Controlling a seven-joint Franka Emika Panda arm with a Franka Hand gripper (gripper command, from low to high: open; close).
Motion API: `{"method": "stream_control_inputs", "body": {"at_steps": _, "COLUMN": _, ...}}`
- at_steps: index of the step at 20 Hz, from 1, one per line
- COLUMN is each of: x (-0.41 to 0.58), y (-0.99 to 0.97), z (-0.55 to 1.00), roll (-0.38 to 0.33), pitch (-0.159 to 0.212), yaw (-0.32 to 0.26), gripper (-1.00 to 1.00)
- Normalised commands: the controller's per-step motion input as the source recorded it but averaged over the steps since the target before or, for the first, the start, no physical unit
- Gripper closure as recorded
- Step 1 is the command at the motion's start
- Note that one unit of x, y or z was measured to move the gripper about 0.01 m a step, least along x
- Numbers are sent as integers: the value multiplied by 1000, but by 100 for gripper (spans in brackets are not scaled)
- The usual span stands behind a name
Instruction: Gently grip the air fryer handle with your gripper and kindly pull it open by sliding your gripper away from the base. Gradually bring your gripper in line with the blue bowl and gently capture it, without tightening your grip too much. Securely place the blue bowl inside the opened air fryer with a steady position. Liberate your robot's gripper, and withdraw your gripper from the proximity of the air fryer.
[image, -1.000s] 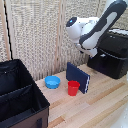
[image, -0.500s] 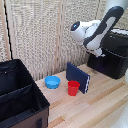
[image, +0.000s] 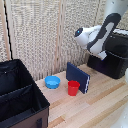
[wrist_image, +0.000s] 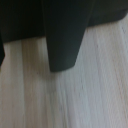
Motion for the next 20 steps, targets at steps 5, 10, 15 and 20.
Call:
{"method": "stream_control_inputs", "body": {"at_steps": 5, "x": -198, "y": -283, "z": -231, "roll": -224, "pitch": 20, "yaw": 197, "gripper": -100}}
{"method": "stream_control_inputs", "body": {"at_steps": 10, "x": -286, "y": -373, "z": -18, "roll": -62, "pitch": 11, "yaw": 214, "gripper": -100}}
{"method": "stream_control_inputs", "body": {"at_steps": 15, "x": -305, "y": -473, "z": 74, "roll": 13, "pitch": 118, "yaw": 121, "gripper": 100}}
{"method": "stream_control_inputs", "body": {"at_steps": 20, "x": -193, "y": -498, "z": 138, "roll": 21, "pitch": 121, "yaw": 104, "gripper": 100}}
